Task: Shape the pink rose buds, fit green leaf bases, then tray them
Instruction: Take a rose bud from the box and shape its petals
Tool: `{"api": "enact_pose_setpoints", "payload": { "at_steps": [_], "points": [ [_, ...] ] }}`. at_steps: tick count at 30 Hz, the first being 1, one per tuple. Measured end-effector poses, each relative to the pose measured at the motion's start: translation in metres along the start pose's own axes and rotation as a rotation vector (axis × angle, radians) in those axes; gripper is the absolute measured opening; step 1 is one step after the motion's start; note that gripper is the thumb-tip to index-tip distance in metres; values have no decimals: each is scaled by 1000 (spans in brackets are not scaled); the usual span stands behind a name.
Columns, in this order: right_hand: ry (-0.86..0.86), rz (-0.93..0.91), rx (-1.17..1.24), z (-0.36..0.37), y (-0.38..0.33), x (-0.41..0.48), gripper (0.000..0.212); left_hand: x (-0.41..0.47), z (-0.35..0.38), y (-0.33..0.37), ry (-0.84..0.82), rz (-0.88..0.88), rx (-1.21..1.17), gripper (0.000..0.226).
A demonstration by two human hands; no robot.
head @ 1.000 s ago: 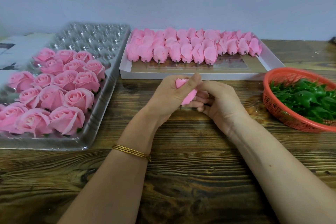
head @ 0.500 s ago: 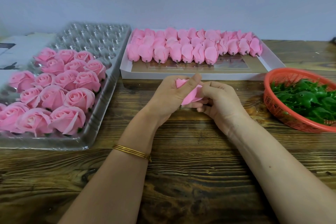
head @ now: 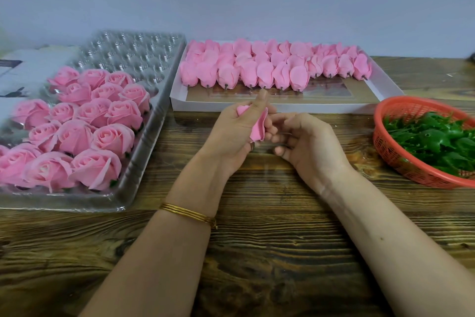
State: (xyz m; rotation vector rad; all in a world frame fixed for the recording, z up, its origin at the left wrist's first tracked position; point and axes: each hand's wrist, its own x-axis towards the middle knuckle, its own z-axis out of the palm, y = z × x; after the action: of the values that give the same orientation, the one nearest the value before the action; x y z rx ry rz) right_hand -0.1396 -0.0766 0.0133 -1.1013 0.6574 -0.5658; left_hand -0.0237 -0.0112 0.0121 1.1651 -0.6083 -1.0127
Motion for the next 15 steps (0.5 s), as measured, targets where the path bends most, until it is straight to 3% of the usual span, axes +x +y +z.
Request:
{"api": "enact_pose_setpoints", "payload": {
  "at_steps": [7, 15],
  "points": [
    [85, -109, -82, -1, 4, 1, 33, 3, -2, -1, -2, -45, -61, 33],
    [110, -178, -162, -3, 6, 0, 28, 2, 2, -4, 21, -7, 67, 34]
  ]
}}
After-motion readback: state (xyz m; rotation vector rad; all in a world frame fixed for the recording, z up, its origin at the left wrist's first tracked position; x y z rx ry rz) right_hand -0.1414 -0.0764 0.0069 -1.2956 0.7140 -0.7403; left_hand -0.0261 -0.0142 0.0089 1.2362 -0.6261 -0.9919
